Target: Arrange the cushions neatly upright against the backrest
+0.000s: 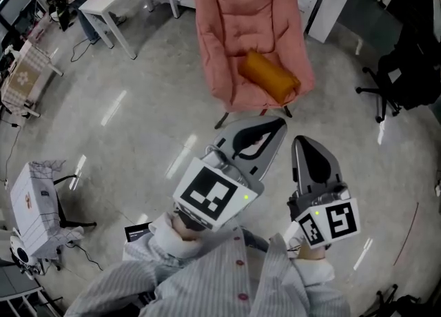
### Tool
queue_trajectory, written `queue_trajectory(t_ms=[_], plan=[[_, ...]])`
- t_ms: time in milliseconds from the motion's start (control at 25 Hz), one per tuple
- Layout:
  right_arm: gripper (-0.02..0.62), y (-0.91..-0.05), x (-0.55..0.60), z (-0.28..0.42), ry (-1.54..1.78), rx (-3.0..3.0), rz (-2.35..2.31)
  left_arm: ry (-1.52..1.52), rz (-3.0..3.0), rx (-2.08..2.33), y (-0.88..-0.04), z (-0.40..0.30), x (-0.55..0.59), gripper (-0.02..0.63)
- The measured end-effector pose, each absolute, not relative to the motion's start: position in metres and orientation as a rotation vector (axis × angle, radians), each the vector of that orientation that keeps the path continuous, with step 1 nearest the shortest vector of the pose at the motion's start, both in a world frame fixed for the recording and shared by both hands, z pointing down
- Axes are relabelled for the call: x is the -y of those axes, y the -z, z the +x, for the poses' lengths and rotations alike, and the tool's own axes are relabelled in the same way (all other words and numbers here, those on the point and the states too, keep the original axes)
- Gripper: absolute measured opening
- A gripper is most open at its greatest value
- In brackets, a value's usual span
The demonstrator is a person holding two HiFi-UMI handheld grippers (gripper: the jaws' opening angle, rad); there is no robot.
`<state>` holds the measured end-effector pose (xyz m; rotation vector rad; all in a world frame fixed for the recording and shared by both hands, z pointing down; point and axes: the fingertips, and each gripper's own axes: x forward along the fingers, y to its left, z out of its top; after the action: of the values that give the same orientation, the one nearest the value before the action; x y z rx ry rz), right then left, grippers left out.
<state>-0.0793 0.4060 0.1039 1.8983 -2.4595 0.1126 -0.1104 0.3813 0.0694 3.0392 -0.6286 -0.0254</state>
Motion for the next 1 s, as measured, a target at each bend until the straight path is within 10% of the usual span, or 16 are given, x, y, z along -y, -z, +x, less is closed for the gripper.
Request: queue_trajectory(t_ms=[1000], plan=[[0.014,-0.130,-0.230,-0.010,-0.191,2.411,2.002,-0.027,3.045,0.618,-0.091,-0.054,-0.197,0.009]])
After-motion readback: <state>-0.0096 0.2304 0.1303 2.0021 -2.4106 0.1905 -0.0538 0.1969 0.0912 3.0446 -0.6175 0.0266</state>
